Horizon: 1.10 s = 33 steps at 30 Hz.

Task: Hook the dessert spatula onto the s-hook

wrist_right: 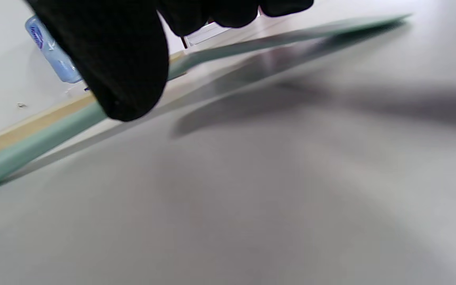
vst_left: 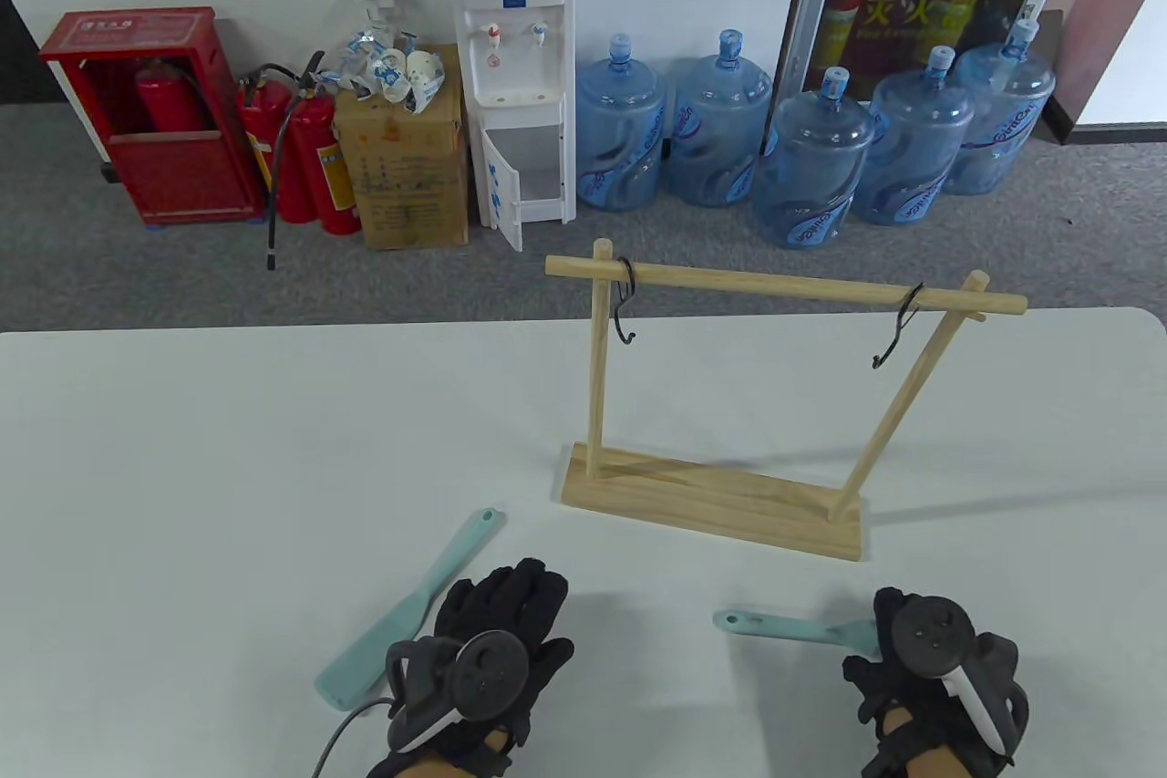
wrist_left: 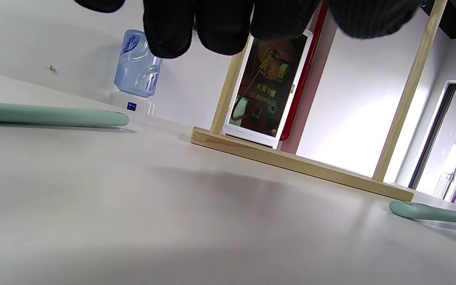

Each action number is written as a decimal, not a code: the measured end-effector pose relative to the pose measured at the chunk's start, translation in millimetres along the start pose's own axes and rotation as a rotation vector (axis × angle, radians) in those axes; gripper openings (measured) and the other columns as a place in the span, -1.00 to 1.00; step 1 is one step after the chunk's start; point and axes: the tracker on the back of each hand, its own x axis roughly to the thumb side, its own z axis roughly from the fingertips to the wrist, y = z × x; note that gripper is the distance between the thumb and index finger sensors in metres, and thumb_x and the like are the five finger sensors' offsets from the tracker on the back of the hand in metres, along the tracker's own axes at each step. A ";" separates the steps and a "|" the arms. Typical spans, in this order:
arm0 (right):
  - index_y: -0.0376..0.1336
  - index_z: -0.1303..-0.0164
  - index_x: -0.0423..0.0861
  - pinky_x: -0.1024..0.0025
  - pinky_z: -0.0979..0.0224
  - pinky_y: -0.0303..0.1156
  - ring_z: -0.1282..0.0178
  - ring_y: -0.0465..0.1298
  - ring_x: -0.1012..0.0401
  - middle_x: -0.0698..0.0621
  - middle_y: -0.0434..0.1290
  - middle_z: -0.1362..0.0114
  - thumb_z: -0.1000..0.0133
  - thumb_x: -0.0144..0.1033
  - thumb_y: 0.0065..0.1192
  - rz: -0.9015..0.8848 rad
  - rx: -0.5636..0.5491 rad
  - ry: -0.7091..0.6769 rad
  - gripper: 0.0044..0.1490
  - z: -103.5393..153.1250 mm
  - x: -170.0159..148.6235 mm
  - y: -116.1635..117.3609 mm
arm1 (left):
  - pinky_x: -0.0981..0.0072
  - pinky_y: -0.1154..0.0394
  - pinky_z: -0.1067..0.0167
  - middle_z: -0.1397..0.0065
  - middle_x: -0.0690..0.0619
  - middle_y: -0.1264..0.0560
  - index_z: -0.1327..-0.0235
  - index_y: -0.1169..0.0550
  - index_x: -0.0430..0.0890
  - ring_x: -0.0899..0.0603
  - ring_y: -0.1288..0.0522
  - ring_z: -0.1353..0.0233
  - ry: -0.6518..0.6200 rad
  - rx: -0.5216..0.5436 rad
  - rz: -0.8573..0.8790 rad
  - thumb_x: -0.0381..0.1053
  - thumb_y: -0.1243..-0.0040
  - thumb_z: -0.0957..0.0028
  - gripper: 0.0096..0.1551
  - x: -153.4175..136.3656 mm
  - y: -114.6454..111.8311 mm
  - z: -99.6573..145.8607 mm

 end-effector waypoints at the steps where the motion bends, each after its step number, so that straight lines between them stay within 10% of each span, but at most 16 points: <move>1: -0.04 -0.59 -0.01 -0.34 -0.59 -0.27 -0.69 -0.08 -0.14 -0.07 -0.12 -0.63 0.05 -0.15 0.45 -0.010 0.004 0.001 0.06 -1.3 -1.8 1.1 | -0.38 -0.08 -0.53 -0.72 0.06 -0.27 -0.54 -0.29 0.20 -0.31 -0.31 -0.62 0.001 -0.001 0.001 0.36 -0.02 -0.01 -0.23 -0.5 -0.1 -0.2; 33: 0.30 -0.45 -0.02 -0.32 -0.56 -0.01 -0.49 0.36 -0.12 -0.10 0.32 -0.48 0.02 -0.17 0.21 -0.211 -0.260 -0.127 -0.25 8.3 24.2 -18.2 | -0.39 -0.06 -0.53 -0.73 0.06 -0.27 -0.54 -0.30 0.19 -0.32 -0.30 -0.63 0.011 -0.039 0.007 0.37 -0.02 -0.01 -0.23 0.6 -4.4 -1.6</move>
